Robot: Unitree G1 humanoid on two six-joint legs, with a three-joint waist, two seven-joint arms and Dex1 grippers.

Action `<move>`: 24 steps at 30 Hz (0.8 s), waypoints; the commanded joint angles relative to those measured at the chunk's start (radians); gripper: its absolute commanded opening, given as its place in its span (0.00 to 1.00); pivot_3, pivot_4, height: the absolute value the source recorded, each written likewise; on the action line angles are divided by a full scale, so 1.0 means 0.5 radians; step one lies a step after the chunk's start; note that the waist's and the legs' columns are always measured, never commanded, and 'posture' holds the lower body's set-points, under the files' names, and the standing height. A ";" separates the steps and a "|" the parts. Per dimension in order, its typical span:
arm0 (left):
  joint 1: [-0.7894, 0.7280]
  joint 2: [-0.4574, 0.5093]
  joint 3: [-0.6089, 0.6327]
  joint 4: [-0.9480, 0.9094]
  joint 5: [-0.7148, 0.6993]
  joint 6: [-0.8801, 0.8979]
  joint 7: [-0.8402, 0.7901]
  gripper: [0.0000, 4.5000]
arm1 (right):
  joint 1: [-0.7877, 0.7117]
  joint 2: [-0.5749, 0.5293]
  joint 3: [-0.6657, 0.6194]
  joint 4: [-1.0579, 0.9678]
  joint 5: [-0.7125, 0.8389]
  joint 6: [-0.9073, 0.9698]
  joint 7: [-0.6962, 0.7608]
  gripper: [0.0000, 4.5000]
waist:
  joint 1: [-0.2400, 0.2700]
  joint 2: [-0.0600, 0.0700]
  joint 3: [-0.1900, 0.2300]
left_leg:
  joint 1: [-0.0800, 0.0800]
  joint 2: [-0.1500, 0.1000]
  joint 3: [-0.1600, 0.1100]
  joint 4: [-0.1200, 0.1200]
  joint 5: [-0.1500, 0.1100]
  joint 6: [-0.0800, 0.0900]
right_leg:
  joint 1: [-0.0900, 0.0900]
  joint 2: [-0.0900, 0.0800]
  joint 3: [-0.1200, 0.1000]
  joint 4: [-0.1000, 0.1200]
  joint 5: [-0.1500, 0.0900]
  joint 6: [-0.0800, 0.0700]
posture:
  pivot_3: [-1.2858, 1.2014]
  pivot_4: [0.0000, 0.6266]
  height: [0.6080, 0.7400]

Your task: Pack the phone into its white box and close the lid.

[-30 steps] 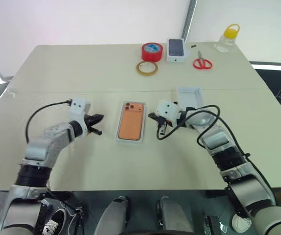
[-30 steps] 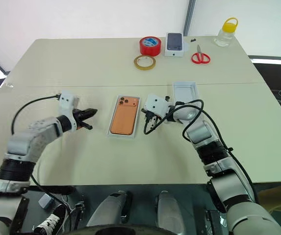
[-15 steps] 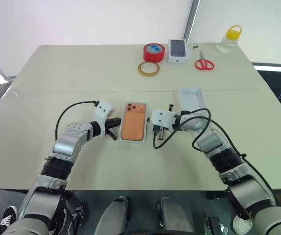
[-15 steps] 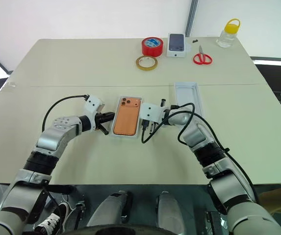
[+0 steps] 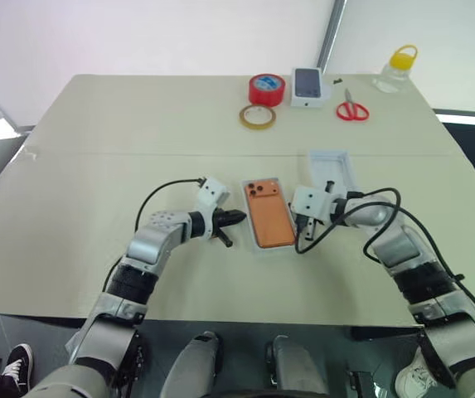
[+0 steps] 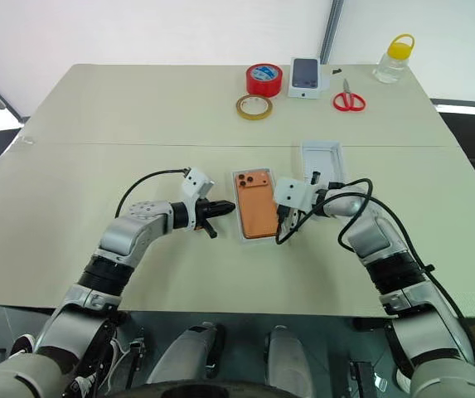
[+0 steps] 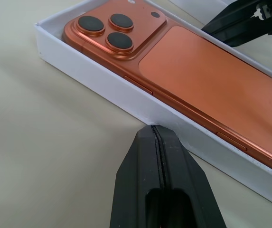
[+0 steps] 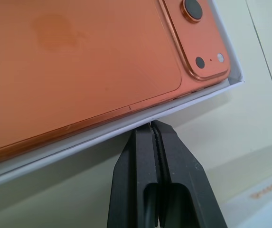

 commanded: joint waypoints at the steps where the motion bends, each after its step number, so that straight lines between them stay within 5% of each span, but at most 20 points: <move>1: -0.029 -0.055 -0.048 -0.005 0.011 -0.055 -0.030 0.00 | 0.015 0.009 -0.005 -0.177 0.053 0.020 0.042 0.01 | 0.000 0.000 0.000 | 0.000 0.000 0.000 0.000 0.000 0.000 | 0.000 0.000 0.000 0.000 0.000 0.000 | 0.52 0.24 1.00; 24: -0.009 0.143 0.167 0.069 0.065 -0.173 0.040 0.00 | -0.045 -0.134 -0.084 -0.121 0.069 0.028 0.139 0.01 | -0.056 0.000 0.000 | 0.000 0.002 0.000 0.003 0.000 0.000 | -0.001 0.001 0.000 0.003 0.000 0.000 | 0.52 0.24 1.00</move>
